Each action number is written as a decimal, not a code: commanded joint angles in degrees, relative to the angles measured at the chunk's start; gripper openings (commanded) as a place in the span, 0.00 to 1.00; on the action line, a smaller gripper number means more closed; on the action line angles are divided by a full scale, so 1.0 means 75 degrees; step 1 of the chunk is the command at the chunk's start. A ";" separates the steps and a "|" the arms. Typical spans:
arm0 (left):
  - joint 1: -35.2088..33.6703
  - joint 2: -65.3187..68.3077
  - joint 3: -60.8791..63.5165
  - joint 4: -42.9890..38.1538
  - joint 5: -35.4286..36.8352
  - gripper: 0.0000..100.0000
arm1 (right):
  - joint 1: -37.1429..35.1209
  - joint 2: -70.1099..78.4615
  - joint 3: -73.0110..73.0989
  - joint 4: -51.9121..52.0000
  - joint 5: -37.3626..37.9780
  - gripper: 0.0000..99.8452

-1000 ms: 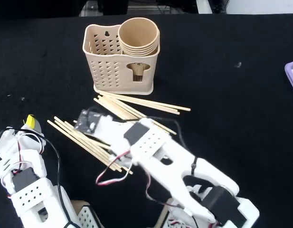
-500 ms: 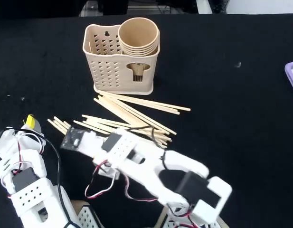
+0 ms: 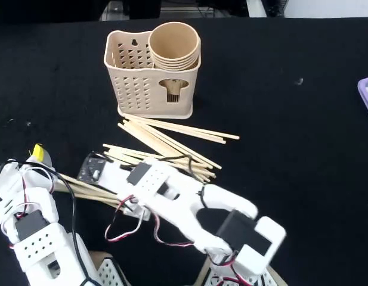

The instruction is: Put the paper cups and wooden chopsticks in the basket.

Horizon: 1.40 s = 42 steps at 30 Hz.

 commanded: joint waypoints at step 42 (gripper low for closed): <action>-0.0006 -0.0082 -0.0170 -0.0141 0.0035 0.23 | 0.0809 -0.2960 0.1963 -0.0082 0.1184 0.14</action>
